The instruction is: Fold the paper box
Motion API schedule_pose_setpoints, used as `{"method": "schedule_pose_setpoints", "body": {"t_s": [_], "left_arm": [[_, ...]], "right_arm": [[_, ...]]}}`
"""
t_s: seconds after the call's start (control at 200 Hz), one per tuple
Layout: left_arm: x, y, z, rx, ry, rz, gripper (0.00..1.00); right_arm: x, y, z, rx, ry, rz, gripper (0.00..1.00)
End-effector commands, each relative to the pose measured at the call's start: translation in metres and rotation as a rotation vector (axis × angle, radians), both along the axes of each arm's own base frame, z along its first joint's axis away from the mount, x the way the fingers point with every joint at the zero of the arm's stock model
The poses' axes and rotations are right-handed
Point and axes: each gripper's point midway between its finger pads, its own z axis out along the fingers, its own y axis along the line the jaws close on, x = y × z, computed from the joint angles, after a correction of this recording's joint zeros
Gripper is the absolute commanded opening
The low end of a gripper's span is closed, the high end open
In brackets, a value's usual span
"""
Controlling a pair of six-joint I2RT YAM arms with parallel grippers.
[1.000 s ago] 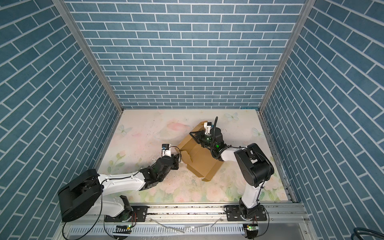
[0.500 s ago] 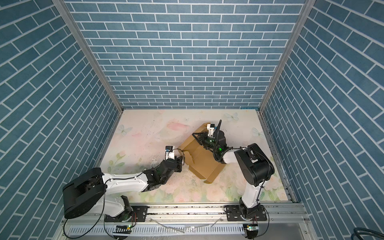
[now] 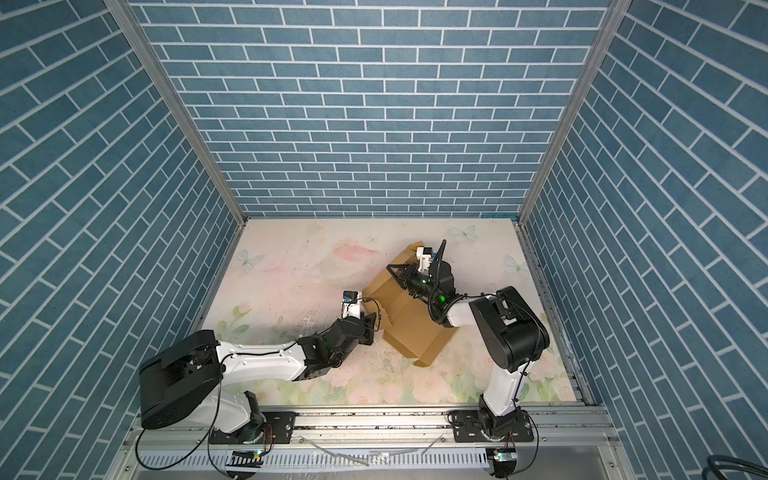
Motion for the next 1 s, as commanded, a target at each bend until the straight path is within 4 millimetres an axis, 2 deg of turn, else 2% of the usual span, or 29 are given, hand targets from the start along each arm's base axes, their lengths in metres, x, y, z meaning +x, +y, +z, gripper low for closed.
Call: {"method": "schedule_pose_setpoints", "body": {"t_s": [0.0,0.2,0.275,0.31,0.54,0.77,0.995], "left_arm": [[0.0,-0.006,-0.001,0.019,0.004,-0.009,0.41],[0.009,-0.017,-0.001,0.058,-0.002,-0.012,0.41],[0.01,-0.018,-0.008,0.086,0.005,-0.012,0.42],[0.014,-0.023,-0.001,0.077,-0.001,-0.002,0.41],[0.02,-0.011,-0.006,0.143,0.033,0.088,0.38],[0.024,-0.011,-0.006,0.17,0.068,0.134,0.4],[0.023,-0.002,-0.005,0.194,0.099,0.192,0.43]], "right_arm": [[-0.007,-0.001,-0.006,-0.016,-0.019,0.025,0.0],[-0.008,-0.003,-0.004,-0.014,-0.024,0.024,0.0],[-0.009,-0.003,-0.004,-0.014,-0.028,0.025,0.0],[-0.009,-0.003,-0.004,-0.014,-0.028,0.026,0.0],[-0.011,-0.006,-0.001,-0.006,-0.04,0.02,0.0],[-0.013,-0.008,0.004,0.009,-0.066,0.022,0.0],[-0.02,-0.013,0.008,0.028,-0.1,0.023,0.0]]}}
